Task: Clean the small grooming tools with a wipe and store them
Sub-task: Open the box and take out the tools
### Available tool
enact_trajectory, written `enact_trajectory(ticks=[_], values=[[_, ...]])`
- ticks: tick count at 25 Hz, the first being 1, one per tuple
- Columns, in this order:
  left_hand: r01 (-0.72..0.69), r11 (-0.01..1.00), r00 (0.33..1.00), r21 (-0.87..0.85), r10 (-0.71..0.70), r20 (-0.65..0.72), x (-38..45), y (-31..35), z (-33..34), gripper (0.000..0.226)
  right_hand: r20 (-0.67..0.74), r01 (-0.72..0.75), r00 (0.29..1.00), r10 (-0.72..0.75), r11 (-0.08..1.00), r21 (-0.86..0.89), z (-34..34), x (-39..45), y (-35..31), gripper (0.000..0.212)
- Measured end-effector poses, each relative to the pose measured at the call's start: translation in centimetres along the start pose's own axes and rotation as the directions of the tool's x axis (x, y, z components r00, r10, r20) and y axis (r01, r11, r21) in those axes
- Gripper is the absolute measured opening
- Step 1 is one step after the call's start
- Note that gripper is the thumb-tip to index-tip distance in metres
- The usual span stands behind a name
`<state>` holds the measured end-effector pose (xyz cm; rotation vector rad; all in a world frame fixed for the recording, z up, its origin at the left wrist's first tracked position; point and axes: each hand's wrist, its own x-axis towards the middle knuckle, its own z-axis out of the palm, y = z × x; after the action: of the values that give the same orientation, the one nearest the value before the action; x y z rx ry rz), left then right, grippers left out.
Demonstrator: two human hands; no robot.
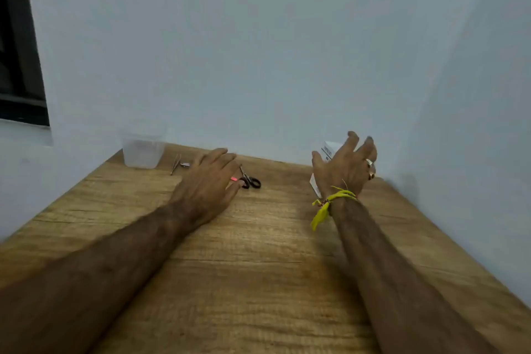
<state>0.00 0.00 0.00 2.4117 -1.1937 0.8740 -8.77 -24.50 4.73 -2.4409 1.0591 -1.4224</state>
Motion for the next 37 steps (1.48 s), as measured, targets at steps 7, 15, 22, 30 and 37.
enact_trajectory(ticks=[7, 15, 22, 30, 37], values=[[-0.046, 0.999, 0.997, 0.015, 0.047, -0.069, 1.3, -1.6, -0.1, 0.045, 0.039, -0.098, 0.995, 0.092, 0.978, 0.184, 1.4, 1.5, -2.5, 0.065], [0.206, 0.836, 0.970, -0.508, -0.108, 0.216, -0.6, 1.3, -2.0, 0.116, 0.184, 0.025, 0.975, -0.128, 0.879, 0.477, -2.7, -4.4, -7.8, 0.061], [0.296, 0.616, 0.944, -0.730, -0.303, 0.127, -0.5, 2.5, -2.6, 0.075, 0.375, 0.037, 0.877, -0.300, 0.821, 0.570, -5.8, -6.6, -9.3, 0.053], [0.148, 0.813, 0.969, -0.563, -0.233, -0.082, -0.6, 1.4, -2.7, 0.090, 0.421, 0.025, 0.827, -0.372, 0.773, 0.634, -7.3, -5.4, -9.0, 0.043], [0.081, 0.853, 0.954, -0.516, -0.216, -0.207, -0.4, 1.3, -2.5, 0.083, 0.302, 0.384, 0.800, -0.519, 0.829, 0.407, -8.4, -6.8, -10.1, 0.060]])
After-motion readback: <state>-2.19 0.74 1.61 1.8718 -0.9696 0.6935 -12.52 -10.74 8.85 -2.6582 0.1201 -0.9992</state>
